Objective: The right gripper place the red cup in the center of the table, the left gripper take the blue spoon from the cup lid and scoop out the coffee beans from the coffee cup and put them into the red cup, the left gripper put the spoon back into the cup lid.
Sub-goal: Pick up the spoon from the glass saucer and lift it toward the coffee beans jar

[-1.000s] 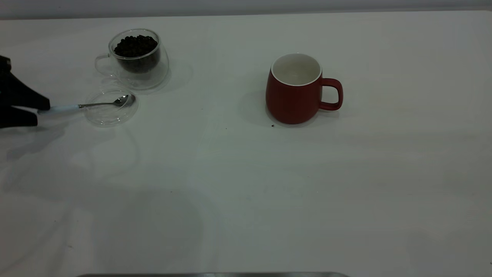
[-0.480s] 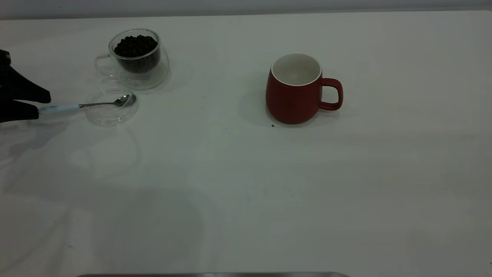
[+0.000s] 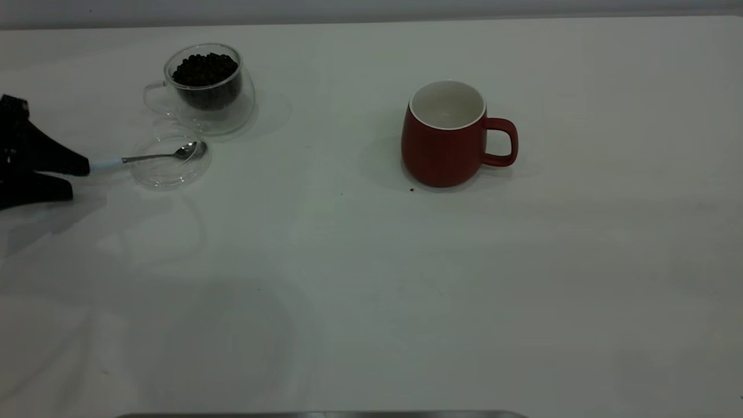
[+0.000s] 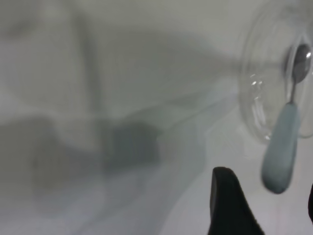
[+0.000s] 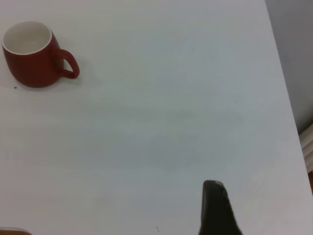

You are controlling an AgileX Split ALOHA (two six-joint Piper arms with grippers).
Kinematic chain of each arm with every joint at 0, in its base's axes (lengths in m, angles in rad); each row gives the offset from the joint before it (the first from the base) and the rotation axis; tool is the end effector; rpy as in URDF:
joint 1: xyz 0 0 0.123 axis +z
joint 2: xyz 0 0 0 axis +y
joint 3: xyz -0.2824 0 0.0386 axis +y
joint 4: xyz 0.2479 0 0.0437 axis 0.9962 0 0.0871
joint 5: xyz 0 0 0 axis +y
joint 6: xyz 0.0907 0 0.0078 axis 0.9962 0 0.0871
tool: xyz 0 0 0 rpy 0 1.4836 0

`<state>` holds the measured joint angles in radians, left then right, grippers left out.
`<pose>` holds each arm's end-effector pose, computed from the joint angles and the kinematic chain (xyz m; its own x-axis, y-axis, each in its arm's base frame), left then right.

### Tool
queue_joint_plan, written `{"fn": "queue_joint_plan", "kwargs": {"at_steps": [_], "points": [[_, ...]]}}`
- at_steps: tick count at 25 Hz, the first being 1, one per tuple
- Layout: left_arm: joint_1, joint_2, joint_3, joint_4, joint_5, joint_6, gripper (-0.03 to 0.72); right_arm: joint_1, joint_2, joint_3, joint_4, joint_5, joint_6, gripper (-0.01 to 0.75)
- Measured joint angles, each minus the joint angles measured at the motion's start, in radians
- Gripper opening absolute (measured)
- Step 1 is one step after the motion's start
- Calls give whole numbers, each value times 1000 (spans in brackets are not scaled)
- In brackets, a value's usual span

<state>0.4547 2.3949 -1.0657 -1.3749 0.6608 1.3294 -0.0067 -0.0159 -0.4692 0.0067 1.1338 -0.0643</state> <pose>0.3368 0.1036 -0.0152 -0.8853 -0.4285 -0.1805 -0.2503 0.7664 -0.5916 -0.0071 0.0006 0.2628 -0.5315 -0.0579 -0.8451 -0.0311 0.9983 -0.0488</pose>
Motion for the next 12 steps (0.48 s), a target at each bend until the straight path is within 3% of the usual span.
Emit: {"fn": "queue_joint_plan", "kwargs": {"at_steps": [12], "points": [[0,0,-1,-127,53,69,414,0,0,0,0,0,0,496]]}}
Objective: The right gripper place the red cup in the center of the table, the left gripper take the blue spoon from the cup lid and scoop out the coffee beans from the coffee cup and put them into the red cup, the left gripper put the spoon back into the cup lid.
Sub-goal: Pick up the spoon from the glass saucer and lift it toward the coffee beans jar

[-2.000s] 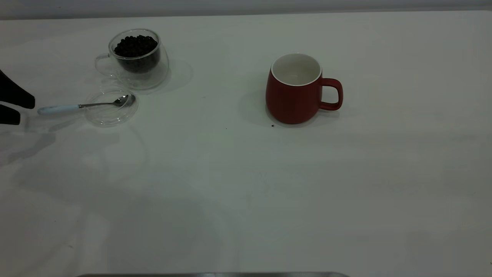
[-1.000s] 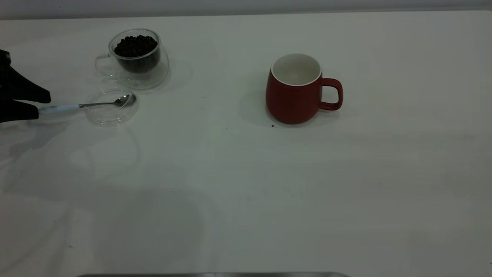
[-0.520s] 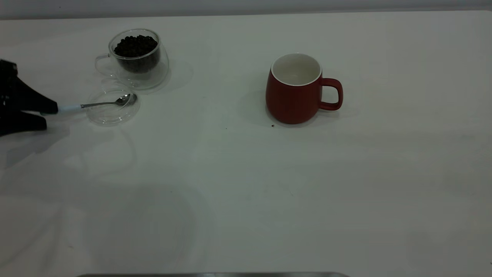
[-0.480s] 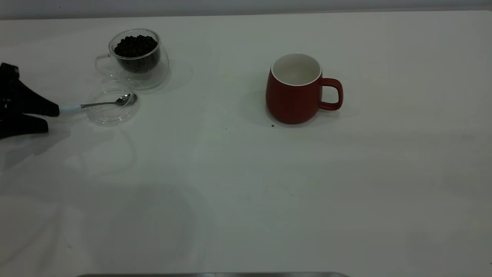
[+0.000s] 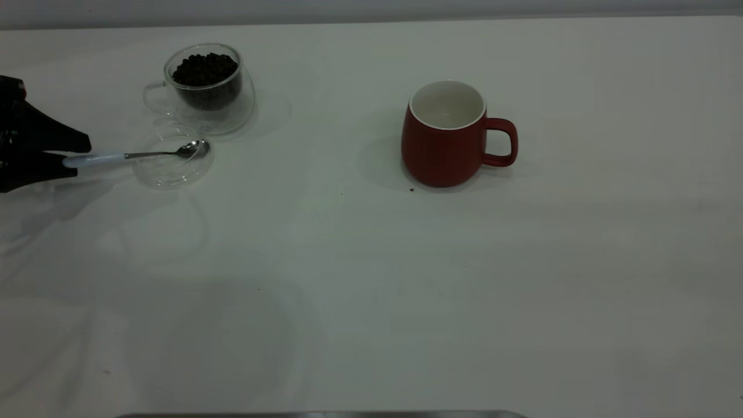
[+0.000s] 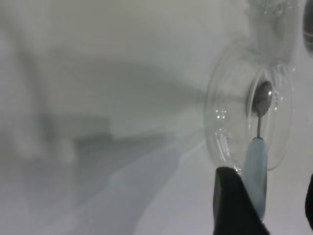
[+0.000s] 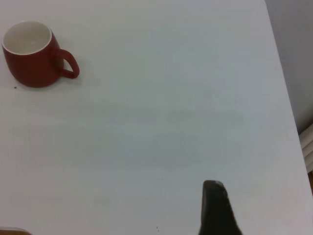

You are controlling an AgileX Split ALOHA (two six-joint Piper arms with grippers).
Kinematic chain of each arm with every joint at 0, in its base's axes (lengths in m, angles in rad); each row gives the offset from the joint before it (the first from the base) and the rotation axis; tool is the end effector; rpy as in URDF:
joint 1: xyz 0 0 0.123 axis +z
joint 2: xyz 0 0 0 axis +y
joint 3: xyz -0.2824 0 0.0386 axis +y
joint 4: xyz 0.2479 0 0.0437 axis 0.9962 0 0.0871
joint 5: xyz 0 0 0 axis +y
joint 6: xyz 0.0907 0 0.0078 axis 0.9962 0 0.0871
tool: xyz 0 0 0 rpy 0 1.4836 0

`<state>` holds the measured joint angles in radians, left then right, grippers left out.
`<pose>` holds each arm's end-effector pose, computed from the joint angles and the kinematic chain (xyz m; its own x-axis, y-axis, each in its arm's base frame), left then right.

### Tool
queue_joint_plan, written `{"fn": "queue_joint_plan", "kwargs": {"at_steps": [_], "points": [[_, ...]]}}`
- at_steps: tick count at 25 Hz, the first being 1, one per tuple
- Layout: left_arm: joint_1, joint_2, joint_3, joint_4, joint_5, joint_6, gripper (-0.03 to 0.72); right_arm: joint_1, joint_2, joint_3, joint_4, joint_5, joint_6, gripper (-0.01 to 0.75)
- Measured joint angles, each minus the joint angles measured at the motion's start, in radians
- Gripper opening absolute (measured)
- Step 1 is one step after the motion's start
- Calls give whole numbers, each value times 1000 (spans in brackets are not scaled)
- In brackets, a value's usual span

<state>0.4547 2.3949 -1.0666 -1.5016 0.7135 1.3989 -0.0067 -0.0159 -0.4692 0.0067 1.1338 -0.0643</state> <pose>0.3440 0.1019 -0.0101 -0.8489 -0.4828 -0.2152 -0.2453 0.7205 -0.6487 -0.0071 0.0006 0.2628 -0.5315 -0.0579 -0.8451 -0.0311 0.9983 -0.0488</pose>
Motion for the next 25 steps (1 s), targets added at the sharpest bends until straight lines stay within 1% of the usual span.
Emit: {"fn": "queue_joint_plan", "kwargs": {"at_steps": [9,13,16,19,21,25], "points": [[1,0,0,0,27,1,365,0,0,0,0,0,0,496],[1,0,0,0,60,1,301,0,0,0,0,0,0,496],[1,0,0,0,74,1,227,0,0,0,0,0,0,496],[1,0,0,0,80,1,169,0,0,0,0,0,0,496],[1,0,0,0,87,3,148,0,0,0,0,0,0,496],[1,0,0,0,107,5,136,0,0,0,0,0,0,496]]}}
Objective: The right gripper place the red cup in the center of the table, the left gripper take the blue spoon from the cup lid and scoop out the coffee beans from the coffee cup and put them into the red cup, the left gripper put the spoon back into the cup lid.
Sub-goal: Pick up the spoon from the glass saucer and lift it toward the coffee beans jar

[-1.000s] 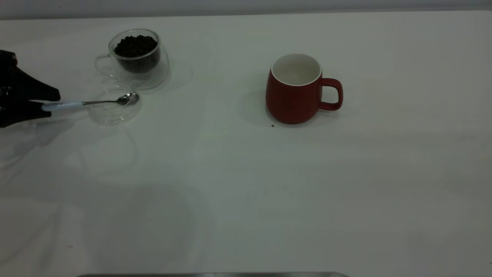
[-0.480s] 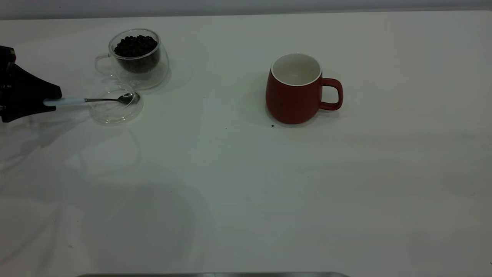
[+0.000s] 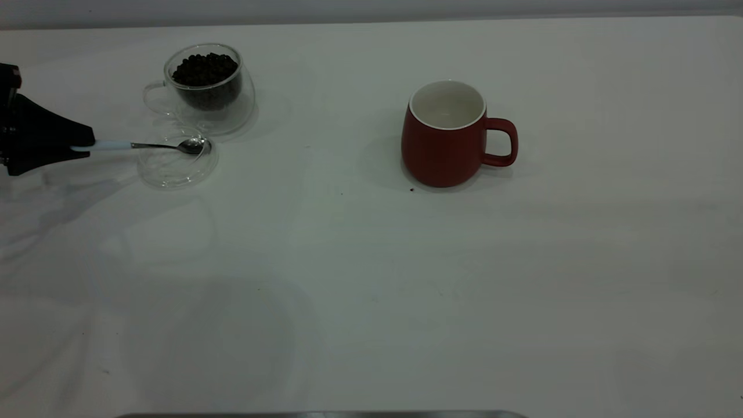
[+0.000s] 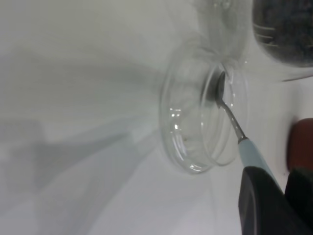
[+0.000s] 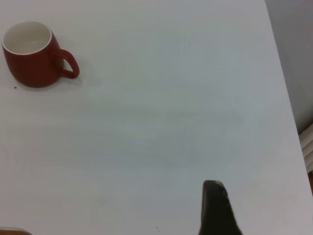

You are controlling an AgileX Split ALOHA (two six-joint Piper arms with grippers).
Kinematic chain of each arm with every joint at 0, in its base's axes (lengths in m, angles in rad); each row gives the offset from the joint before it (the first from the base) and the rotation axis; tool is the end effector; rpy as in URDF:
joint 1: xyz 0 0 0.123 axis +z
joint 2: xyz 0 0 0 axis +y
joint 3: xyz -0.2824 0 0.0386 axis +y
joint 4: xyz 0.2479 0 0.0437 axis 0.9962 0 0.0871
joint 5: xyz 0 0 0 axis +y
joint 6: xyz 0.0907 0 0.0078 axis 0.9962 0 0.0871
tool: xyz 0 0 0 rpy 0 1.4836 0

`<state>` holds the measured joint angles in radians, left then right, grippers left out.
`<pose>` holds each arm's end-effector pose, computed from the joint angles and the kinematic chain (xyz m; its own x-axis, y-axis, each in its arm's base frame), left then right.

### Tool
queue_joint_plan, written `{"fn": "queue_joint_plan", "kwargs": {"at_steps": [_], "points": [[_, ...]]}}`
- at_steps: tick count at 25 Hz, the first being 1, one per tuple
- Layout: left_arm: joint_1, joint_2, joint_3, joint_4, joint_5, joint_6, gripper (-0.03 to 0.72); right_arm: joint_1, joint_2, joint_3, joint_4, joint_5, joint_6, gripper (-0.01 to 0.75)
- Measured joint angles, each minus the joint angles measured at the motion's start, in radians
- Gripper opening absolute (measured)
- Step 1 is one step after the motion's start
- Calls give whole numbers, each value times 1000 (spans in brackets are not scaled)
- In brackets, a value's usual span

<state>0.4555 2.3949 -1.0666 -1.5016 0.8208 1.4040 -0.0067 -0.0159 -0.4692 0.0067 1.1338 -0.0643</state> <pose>0.3446 0.0947 -0.0038 -0.8582 -0.4702 -0.2061 -0.1915 0.6657 -0.7213 -0.0071 0.0006 0.2628 -0.5315 -0.0579 -0.8451 -0.0311 0.9983 -0.0488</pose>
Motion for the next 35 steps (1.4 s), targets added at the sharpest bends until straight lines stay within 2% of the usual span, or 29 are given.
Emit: {"fn": "queue_joint_plan", "kwargs": {"at_steps": [32,35], "points": [[0,0,0,-34,86,-60,124,0,0,0,0,0,0,480],[0,0,0,-13,127,-76,124,0,0,0,0,0,0,480]]}}
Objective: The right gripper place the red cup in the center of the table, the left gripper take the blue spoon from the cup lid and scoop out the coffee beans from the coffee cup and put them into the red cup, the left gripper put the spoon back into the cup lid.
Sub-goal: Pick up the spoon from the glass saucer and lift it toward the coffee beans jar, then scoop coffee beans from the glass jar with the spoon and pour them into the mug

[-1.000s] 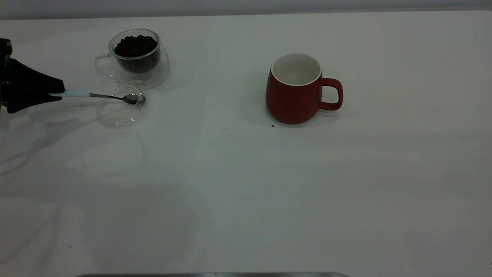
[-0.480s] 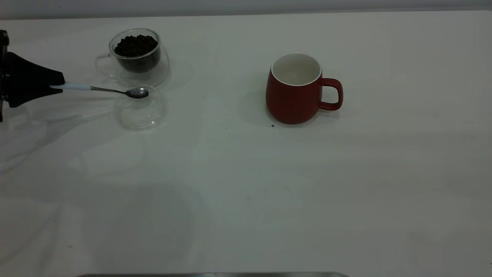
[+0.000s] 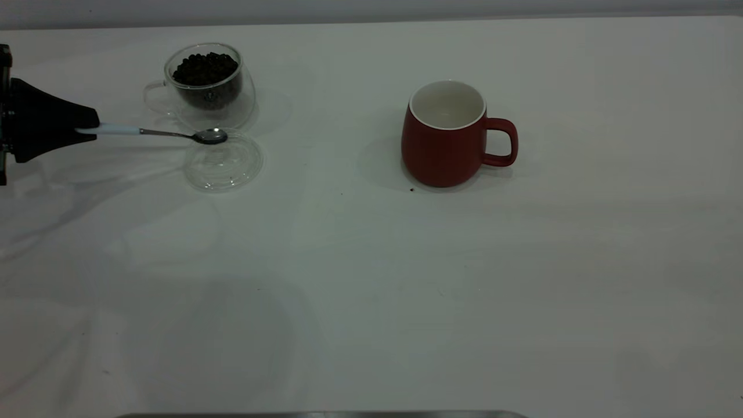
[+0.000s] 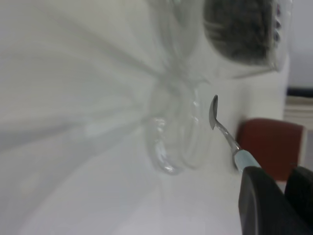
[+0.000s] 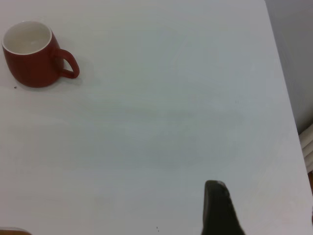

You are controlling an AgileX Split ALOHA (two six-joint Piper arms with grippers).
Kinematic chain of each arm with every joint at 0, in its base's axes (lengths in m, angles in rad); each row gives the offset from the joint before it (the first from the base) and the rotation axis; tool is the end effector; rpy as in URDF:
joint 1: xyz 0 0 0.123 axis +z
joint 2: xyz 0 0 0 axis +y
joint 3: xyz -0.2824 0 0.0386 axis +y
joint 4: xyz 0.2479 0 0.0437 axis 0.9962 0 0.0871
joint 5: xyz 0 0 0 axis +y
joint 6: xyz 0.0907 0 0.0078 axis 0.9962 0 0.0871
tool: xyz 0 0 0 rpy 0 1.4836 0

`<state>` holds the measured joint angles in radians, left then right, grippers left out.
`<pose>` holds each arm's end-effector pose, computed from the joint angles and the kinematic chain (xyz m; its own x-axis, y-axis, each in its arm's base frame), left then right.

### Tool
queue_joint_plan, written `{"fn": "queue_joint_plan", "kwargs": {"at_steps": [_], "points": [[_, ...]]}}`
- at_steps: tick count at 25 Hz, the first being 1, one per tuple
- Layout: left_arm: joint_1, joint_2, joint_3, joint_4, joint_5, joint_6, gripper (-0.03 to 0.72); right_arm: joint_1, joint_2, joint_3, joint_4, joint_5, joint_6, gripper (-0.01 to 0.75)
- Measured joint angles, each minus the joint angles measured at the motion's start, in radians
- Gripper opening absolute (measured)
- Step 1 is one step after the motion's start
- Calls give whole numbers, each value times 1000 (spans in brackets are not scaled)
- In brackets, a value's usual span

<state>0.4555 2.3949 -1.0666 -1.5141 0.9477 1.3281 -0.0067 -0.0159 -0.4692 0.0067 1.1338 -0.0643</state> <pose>0.3456 0.0870 0.0048 -0.8496 -0.5108 -0.1317 -0.2022 0.5459 -0.8131 -0.0071 0.0006 0.2628 -0.5315 -0.0579 -0.8451 -0.0311 0.9983 -0.0488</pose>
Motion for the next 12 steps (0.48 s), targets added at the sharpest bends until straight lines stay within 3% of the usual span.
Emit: {"fn": "queue_joint_plan", "kwargs": {"at_steps": [6,12], "points": [[0,-9,0,6,136,-25,124,0,0,0,0,0,0,480],[0,-111,-8,19,112,-34,124,0,0,0,0,0,0,480]]}}
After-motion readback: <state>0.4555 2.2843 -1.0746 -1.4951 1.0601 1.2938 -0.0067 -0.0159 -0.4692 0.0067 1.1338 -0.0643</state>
